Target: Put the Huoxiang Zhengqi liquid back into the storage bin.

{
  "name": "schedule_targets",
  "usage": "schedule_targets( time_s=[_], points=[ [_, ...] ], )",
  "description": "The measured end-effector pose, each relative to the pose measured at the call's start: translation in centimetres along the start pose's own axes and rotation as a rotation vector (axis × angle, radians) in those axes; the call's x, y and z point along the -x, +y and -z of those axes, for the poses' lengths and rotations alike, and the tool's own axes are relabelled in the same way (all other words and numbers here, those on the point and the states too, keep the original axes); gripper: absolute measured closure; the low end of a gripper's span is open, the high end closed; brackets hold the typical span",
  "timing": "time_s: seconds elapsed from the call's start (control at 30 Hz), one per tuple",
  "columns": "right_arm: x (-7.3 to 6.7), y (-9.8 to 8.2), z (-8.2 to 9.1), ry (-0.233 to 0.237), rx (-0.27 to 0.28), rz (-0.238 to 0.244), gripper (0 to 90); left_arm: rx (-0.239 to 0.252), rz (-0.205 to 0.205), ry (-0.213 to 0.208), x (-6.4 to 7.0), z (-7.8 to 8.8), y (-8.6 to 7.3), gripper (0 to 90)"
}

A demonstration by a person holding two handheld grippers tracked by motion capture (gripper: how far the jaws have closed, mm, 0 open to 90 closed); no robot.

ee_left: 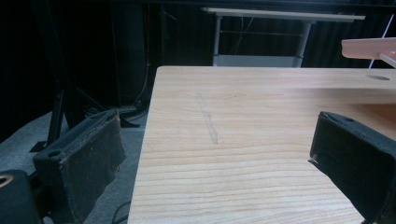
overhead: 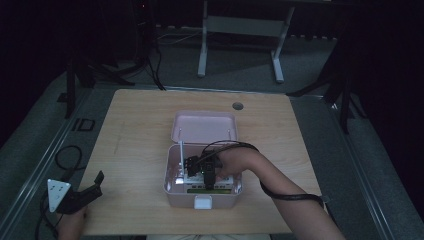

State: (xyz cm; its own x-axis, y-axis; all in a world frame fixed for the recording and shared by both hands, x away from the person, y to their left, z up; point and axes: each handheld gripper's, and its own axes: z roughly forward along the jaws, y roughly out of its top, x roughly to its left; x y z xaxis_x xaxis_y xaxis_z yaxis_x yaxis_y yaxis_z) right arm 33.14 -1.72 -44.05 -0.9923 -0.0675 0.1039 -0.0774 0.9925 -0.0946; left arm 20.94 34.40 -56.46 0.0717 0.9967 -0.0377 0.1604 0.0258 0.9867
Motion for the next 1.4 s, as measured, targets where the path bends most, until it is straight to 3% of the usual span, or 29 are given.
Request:
schedule_targets(
  time_s=[0.2, 0.33, 1.0, 1.13, 1.4],
  points=[
    [0.1, 0.0, -1.0, 0.019, 0.012, 0.003, 61.4, 0.001, 0.000, 0.000, 0.0, 0.0, 0.0, 3.0],
    [-0.1, -0.1, -2.0, 0.021, -0.020, 0.007, 61.3, -0.002, -0.002, 0.000, 0.0, 0.0, 0.0, 3.0],
    [-0.2, -0.8, -2.1, 0.049, -0.041, -0.002, 60.1, -0.004, -0.003, 0.001, 0.0, 0.0, 0.0, 3.0],
    [-0.3, -0.9, -1.3, 0.058, -0.028, 0.005, 54.5, -0.004, -0.002, 0.001, 0.0, 0.0, 0.0, 3.0],
    [-0.6, -1.7, 1.8, 0.016, 0.023, 0.003, 51.1, -0.005, -0.001, 0.001, 0.0, 0.0, 0.0, 3.0]
  ],
)
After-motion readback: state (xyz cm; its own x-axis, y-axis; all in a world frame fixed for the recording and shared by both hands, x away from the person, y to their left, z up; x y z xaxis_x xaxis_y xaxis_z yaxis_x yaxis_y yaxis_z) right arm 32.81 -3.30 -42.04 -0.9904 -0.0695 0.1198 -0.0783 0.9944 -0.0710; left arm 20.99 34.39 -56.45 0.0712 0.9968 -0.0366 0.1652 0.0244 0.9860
